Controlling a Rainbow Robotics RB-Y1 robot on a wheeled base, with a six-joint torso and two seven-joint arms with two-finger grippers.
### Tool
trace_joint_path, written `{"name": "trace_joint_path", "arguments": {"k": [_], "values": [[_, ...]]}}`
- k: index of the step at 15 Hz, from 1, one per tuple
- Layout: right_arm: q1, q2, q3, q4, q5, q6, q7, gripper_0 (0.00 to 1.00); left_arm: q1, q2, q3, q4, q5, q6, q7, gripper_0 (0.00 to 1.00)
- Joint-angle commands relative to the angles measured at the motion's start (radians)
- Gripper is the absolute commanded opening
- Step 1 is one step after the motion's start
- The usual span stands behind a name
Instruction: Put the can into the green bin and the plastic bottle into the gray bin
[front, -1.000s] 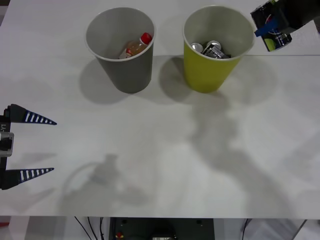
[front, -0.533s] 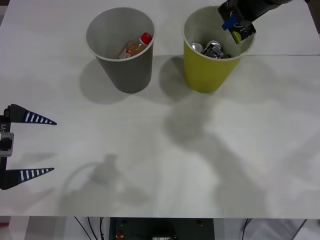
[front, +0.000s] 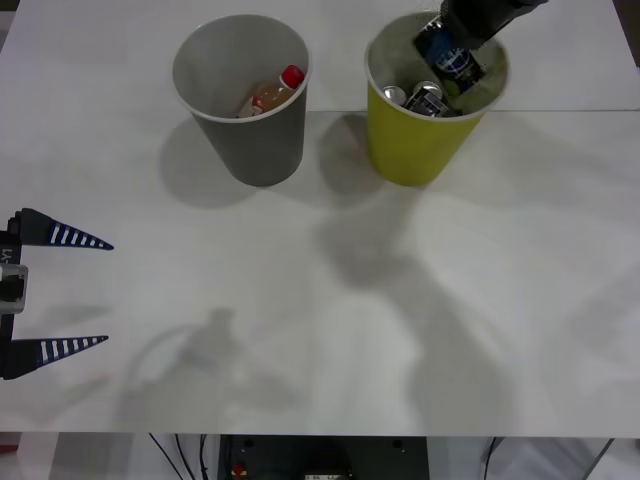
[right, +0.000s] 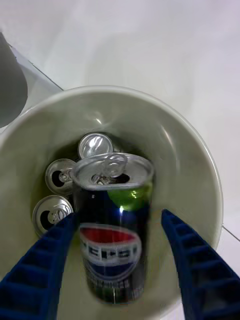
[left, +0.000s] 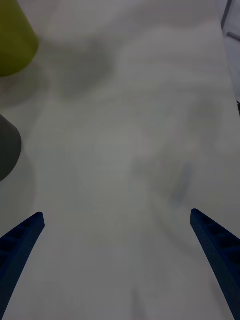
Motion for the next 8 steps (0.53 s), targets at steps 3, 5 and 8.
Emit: {"name": "trace_joint_path", "arguments": {"k": [3, 5, 8], "values": [[0.002, -0.035, -0.001, 0.0, -0.059, -0.028, 0.001, 1.0, 0.0, 0.0, 0.0, 0.0, 0.0, 0.0, 0.0, 1.0], [0.002, -0.075, -0.016, -0.008, -0.132, -0.028, 0.01, 1.0, 0.0, 0.0, 0.0, 0.0, 0.0, 0.0, 0.0, 1.0], [0.04, -0.148, -0.113, -0.069, -0.255, -0.028, 0.084, 1.0, 0.0, 0.0, 0.0, 0.0, 0.0, 0.0, 0.0, 1.0]]}}
